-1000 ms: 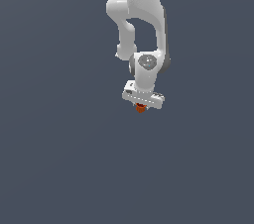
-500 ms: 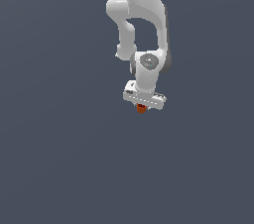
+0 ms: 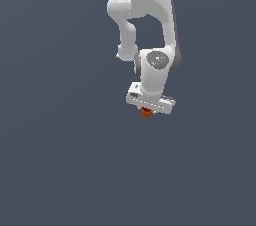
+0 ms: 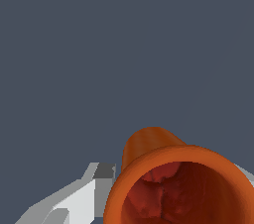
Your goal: Pick up the object and move it to a goal position.
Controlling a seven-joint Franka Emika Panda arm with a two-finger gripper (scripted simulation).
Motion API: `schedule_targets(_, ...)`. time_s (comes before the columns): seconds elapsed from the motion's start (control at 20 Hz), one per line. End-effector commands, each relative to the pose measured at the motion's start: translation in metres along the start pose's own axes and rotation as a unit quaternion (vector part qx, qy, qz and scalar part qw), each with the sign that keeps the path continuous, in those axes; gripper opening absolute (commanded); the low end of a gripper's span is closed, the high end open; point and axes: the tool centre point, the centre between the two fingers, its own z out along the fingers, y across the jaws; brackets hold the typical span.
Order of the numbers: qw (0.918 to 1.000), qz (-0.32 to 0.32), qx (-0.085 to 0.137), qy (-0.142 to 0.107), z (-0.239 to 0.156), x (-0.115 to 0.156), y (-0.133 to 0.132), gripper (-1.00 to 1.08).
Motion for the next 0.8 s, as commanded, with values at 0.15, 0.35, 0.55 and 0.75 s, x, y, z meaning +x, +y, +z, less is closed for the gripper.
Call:
schedule_targets(0.15, 1.0, 0.0, 0.0, 0.0, -0.03, 0.029, -0.02, -1.0)
schedule_targets(0.35, 1.0, 0.0, 0.0, 0.0, -0.05, 0.048, -0.033, -1.0)
schedule_targets(0.55, 1.0, 0.0, 0.0, 0.0, -0.067, 0.066, -0.045, -1.0)
schedule_targets(0.75, 1.0, 0.0, 0.0, 0.0, -0.084, 0.083, -0.056, -1.0)
